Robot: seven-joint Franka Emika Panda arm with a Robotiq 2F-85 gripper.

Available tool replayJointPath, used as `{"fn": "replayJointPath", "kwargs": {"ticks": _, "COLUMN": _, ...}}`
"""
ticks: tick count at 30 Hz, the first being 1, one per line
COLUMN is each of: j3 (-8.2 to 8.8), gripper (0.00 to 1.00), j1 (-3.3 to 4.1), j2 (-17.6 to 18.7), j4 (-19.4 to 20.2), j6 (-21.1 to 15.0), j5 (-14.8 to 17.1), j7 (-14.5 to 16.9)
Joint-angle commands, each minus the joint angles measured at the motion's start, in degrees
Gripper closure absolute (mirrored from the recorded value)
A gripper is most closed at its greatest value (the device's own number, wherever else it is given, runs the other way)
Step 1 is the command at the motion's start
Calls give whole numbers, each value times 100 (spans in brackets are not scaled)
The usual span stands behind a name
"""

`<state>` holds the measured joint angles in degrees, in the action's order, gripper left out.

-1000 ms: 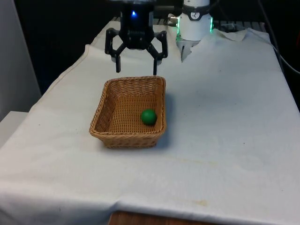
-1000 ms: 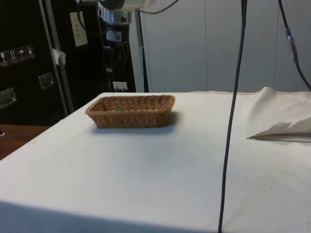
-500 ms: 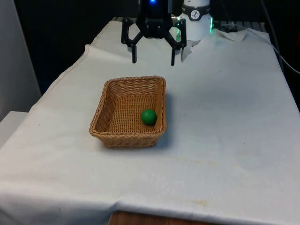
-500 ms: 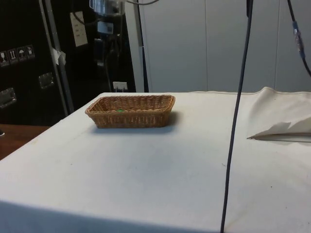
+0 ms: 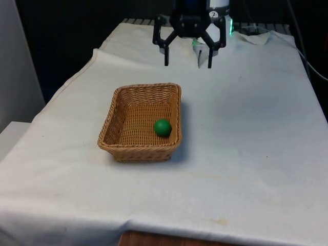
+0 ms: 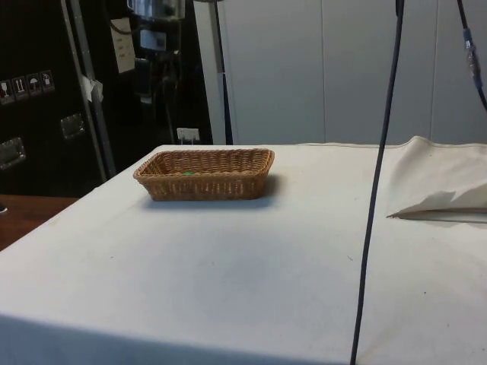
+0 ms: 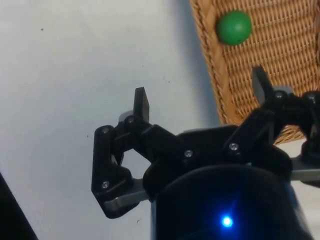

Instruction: Pick up the ball and place it into the basket.

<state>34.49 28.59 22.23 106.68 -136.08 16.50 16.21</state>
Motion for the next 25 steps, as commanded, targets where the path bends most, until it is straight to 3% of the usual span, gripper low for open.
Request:
{"fn": "replayJointPath", "kwargs": {"ticks": 1, "j3": 17, "gripper": 0, "j1": 74, "j2": -40, "j4": 23, "j6": 34, "j5": -103, "j7": -138}}
{"fn": "replayJointPath", "kwargs": {"ticks": 6, "j3": -132, "gripper": 0, "j1": 80, "j2": -109, "j4": 23, "j6": 97, "j5": -235, "j7": -378}}
{"fn": "replayJointPath", "kwargs": {"ticks": 7, "j3": -178, "gripper": 0, "j1": 17, "j2": -86, "j4": 0, "j6": 74, "j5": -166, "j7": -298}}
{"fn": "replayJointPath", "kwargs": {"ticks": 8, "j3": -155, "gripper": 0, "j1": 80, "j2": -115, "j4": 23, "j6": 103, "j5": -252, "j7": -418}}
{"fn": "replayJointPath", "kwargs": {"ticks": 15, "j3": -309, "gripper": 0, "j1": 86, "j2": -166, "j4": 63, "j6": 103, "j5": -332, "j7": -676}}
{"fn": "replayJointPath", "kwargs": {"ticks": 16, "j3": -361, "gripper": 0, "j1": 29, "j2": -126, "j4": 11, "j6": 115, "j5": -258, "j7": -602}}
{"fn": "replayJointPath", "kwargs": {"ticks": 17, "j3": -321, "gripper": 0, "j1": 86, "j2": -172, "j4": 69, "j6": 97, "j5": -332, "j7": -705}}
{"fn": "replayJointPath", "kwargs": {"ticks": 23, "j3": -413, "gripper": 0, "j1": 97, "j2": -223, "j4": 126, "j6": 80, "j5": -344, "j7": -911}}
{"fn": "replayJointPath", "kwargs": {"ticks": 24, "j3": -430, "gripper": 0, "j1": 92, "j2": -229, "j4": 138, "j6": 80, "j5": -350, "j7": -940}}
{"fn": "replayJointPath", "kwargs": {"ticks": 25, "j3": -464, "gripper": 0, "j1": 34, "j2": -195, "j4": 86, "j6": 115, "j5": -275, "j7": -837}}
